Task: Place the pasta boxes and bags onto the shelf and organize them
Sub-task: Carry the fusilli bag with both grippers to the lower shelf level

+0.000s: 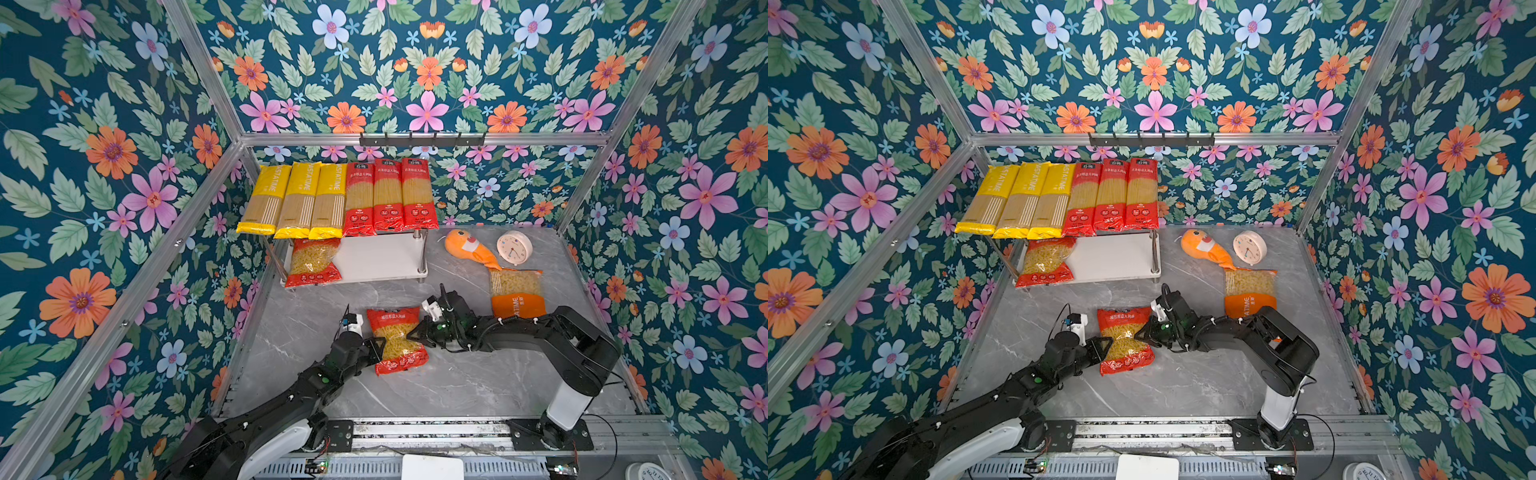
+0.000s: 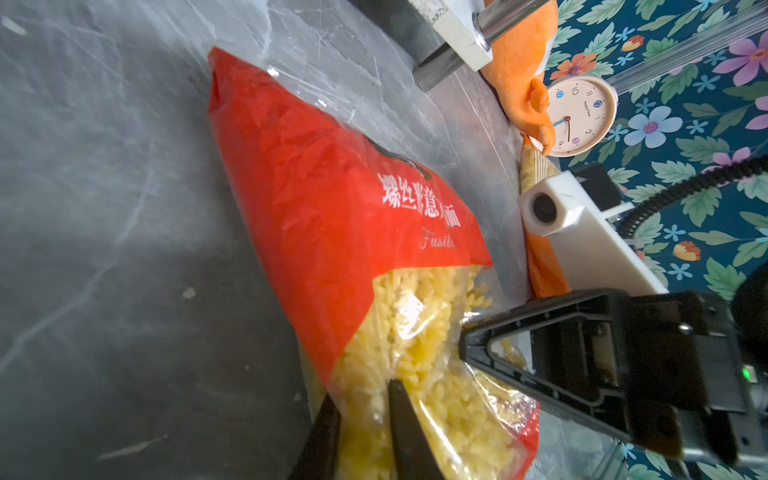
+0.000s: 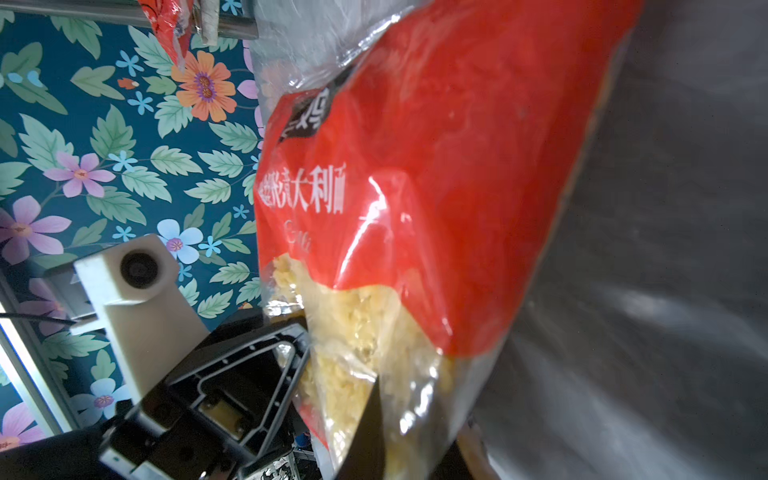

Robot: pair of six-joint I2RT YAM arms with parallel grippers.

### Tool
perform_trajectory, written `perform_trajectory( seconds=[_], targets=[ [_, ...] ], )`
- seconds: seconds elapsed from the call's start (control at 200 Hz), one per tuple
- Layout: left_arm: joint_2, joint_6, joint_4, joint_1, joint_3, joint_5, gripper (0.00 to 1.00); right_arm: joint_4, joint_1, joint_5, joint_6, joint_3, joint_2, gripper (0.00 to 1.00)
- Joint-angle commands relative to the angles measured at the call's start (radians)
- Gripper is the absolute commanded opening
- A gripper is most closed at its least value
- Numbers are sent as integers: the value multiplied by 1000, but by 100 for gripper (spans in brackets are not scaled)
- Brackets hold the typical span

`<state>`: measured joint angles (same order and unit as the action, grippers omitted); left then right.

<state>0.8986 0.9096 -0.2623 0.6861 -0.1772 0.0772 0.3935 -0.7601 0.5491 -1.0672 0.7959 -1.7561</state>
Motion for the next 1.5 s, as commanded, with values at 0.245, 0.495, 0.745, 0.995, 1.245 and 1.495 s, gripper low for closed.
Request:
perform_trajectory(
  seconds=[0.245,0.495,0.745,0.995,1.245,1.495],
  targets=[
    [-16,-68,2,-2,-61,-12,9,73,-5,-9,-8,39,20,11],
    [-64,-104,57,-8,-94,-49,6,50,-5,-35,5,78,33,10],
    [-55,-201,102,-120,-180,-20,4,41,-7,-98,42,171,25,10],
    [37,-334,69,-279,-304,-19,3,35,-7,-207,133,348,-63,7],
    [269,-439,-47,-348,-435,-79,2,92,-7,-443,267,525,-201,6],
    [466,-497,-105,-416,-550,-96,2,106,-8,-552,324,705,-364,6]
  ],
)
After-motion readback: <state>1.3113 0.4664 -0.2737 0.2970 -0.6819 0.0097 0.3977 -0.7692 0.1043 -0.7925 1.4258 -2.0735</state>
